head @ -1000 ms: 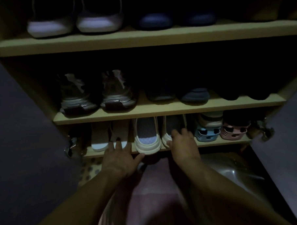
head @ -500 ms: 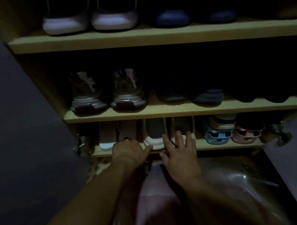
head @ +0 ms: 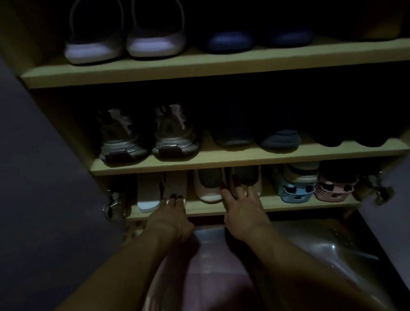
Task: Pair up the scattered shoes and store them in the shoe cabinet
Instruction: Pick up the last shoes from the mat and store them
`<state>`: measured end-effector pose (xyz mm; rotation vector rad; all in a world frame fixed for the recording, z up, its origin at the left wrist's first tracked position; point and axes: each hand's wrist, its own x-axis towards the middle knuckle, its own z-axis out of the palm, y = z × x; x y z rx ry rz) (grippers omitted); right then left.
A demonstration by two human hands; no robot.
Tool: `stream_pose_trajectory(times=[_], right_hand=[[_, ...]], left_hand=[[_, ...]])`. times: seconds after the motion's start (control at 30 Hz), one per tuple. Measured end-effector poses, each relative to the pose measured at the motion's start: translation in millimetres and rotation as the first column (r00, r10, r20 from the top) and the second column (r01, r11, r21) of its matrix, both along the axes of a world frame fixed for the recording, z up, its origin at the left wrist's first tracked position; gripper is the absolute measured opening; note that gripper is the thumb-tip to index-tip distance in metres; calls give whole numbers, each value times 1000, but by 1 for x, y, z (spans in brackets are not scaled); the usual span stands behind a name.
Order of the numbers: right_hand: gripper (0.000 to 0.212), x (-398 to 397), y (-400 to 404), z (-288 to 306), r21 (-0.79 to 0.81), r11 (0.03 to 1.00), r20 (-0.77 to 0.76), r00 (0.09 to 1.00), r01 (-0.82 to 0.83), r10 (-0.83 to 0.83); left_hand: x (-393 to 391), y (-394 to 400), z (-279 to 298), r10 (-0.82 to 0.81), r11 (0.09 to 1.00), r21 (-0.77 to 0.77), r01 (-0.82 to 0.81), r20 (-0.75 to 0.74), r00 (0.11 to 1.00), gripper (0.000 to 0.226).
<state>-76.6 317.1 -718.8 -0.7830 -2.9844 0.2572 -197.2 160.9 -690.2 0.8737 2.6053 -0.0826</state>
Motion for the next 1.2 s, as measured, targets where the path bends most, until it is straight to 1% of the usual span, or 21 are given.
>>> stream_pose_trajectory(times=[0.07,0.13,0.2,0.27,0.3,0.43,0.6,0.7,0.8,0.87,0.9,0.93,0.97,1.0,1.03,1.07,1.1,1.13,1.17,1.2], right_hand=[[74,8,-4,1,-3,1000,-82,997,8,-8],[79,21,-11,-3,27,998,-178,983,58,-52],[87,33,-17,-12,-16,992,-203,971,128,-128],[95,39,-15,-21,-79,983,-165,970,168,-179],[96,40,-12,-23,-84,982,-146,973,170,-180],[88,35,-3,-15,-76,987,-125,981,143,-152],[91,36,-3,-10,-66,993,-26,995,98,-100],[92,37,1,2,-103,989,18,995,103,-102],[94,46,-8,12,-169,976,76,989,141,-130],[91,63,-25,22,-219,958,110,980,185,-164],[84,74,-37,28,-232,955,117,980,185,-162],[76,87,-51,34,-210,963,131,981,168,-143],[68,102,-68,43,-199,967,157,979,157,-126],[63,112,-81,54,-240,959,146,982,154,-121],[61,128,-90,82,-283,937,201,968,203,-149],[61,143,-99,106,-303,924,222,960,233,-169],[64,151,-107,112,-297,924,257,952,240,-165],[68,164,-109,135,-316,911,267,946,266,-184],[70,176,-107,173,-305,911,284,939,278,-192],[71,185,-108,213,-303,903,278,934,305,-223]], left_hand=[[0,-1,-2,-3,1000,-7,4,28,1000,89],[-2,-2,-2,-4,1000,-2,4,44,999,89],[-5,-3,-3,0,1000,5,0,32,999,88],[-8,-3,-3,-3,1000,1,3,6,1000,86],[-8,-3,-4,-8,1000,-2,8,-9,1000,85],[-7,0,-8,-7,1000,-19,7,-23,1000,90],[-9,3,-6,4,998,-62,-3,13,1000,91],[-1,0,0,20,1000,-4,-20,0,1000,90],[27,-13,6,-37,997,58,42,-97,995,88],[51,-23,17,-75,997,29,77,-57,996,89],[63,-28,24,-70,997,21,70,-15,997,90],[75,-35,31,-62,998,18,62,-5,998,88],[89,-47,40,-53,998,24,53,7,999,80],[99,-58,48,-66,997,33,66,21,998,70],[114,-69,69,-88,996,20,87,57,995,60],[128,-80,90,-99,995,28,98,53,994,53],[136,-91,91,-97,995,17,96,59,994,50],[146,-99,114,-85,996,45,81,83,993,52],[150,-107,140,-84,996,6,84,137,987,55],[159,-113,179,-76,997,15,74,147,986,55]])
